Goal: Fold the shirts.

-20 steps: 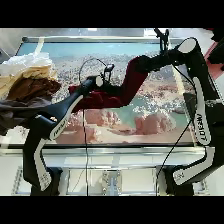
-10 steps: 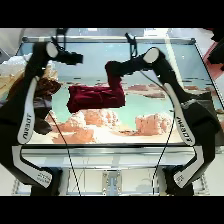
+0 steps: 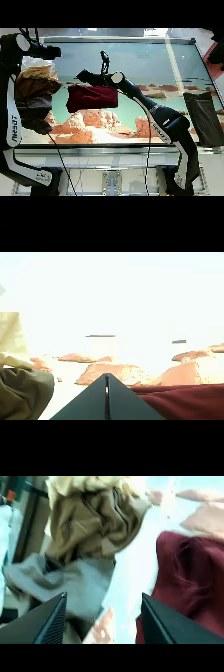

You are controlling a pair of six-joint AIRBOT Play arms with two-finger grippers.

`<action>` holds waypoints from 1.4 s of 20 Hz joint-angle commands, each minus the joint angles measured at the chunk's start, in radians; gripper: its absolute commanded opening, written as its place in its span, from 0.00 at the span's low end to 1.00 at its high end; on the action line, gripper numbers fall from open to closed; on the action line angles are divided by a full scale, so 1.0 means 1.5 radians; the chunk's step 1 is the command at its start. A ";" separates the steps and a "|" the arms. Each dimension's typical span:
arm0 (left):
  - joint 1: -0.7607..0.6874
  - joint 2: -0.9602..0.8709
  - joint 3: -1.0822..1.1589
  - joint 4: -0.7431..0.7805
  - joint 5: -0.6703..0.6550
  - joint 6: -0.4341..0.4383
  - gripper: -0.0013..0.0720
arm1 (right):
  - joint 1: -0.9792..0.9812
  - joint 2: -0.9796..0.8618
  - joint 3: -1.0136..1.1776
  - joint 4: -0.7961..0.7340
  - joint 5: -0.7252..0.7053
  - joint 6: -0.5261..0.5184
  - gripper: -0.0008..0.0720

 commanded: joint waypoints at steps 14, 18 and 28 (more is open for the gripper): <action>0.004 0.002 0.000 0.000 0.003 0.005 0.04 | -0.257 -0.052 -0.105 -0.133 0.382 0.078 0.84; 0.004 0.002 0.000 0.000 0.003 0.017 0.04 | -0.233 -0.075 -0.105 -0.072 0.325 0.064 0.84; 0.004 0.002 0.000 0.001 -0.010 0.019 0.04 | -0.186 -0.073 -0.083 0.056 0.287 0.000 0.04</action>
